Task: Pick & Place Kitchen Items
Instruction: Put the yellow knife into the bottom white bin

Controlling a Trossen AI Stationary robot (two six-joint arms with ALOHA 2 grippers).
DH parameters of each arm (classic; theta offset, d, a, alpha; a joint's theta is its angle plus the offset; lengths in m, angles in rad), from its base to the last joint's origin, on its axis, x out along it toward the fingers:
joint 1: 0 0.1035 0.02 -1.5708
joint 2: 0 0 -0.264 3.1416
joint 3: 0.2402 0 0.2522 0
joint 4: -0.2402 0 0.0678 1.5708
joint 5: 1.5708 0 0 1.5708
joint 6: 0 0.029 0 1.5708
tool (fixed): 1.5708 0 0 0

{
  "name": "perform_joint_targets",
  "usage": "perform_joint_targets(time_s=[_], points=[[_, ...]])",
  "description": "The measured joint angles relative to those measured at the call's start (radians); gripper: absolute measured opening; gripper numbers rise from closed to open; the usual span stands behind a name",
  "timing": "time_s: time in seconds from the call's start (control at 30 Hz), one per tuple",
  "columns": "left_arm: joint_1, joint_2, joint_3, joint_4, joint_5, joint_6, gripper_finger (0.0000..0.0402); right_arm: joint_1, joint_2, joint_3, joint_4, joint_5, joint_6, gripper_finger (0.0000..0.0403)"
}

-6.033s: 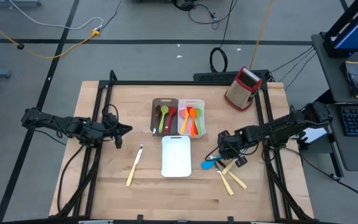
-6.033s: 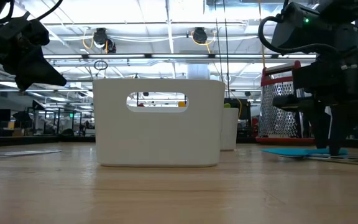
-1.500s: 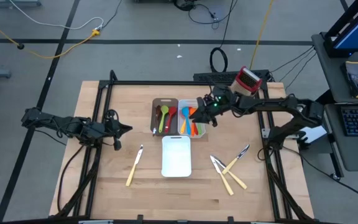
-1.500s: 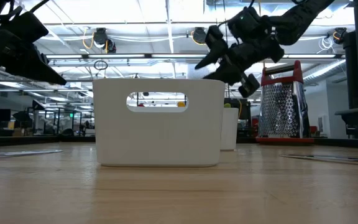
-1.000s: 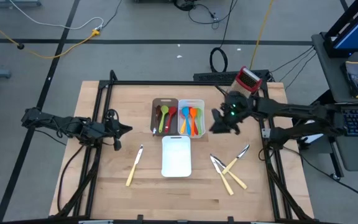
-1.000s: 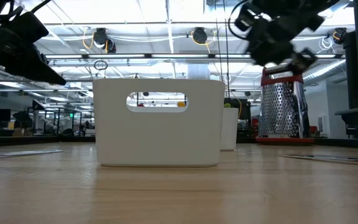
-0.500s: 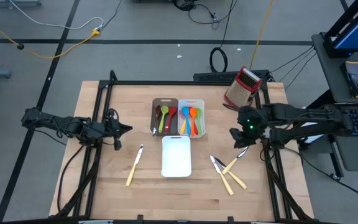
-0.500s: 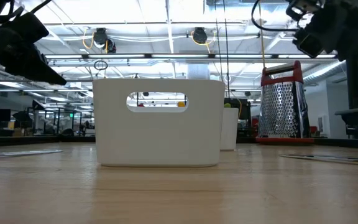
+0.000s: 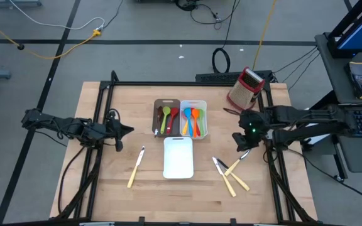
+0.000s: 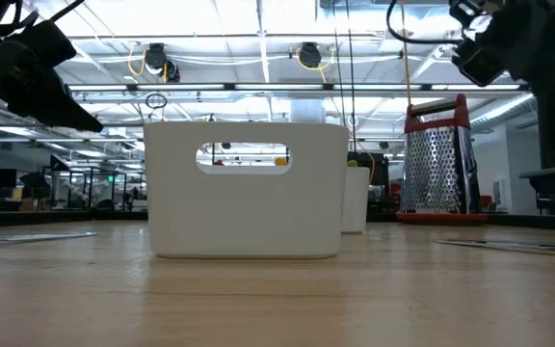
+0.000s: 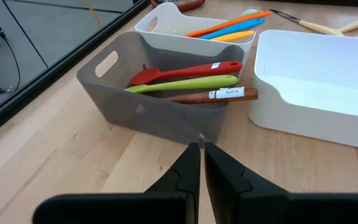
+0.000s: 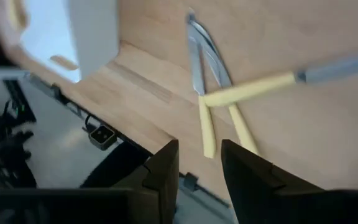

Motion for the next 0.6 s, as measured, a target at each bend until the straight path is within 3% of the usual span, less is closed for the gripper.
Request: perform_joint_targets(time_s=[0.27, 0.6], points=[[0.000, 0.000, 0.000, 0.000, -0.001, 0.040, 0.0028, 0.116, 0.031, 0.000, -0.005, 0.004, 0.295, 0.0141], [0.000, 0.000, 0.000, 0.000, -0.021, 0.150, 0.0028, 0.253, 0.085, 0.000, 0.029, 0.137, 0.644, 0.0173]])
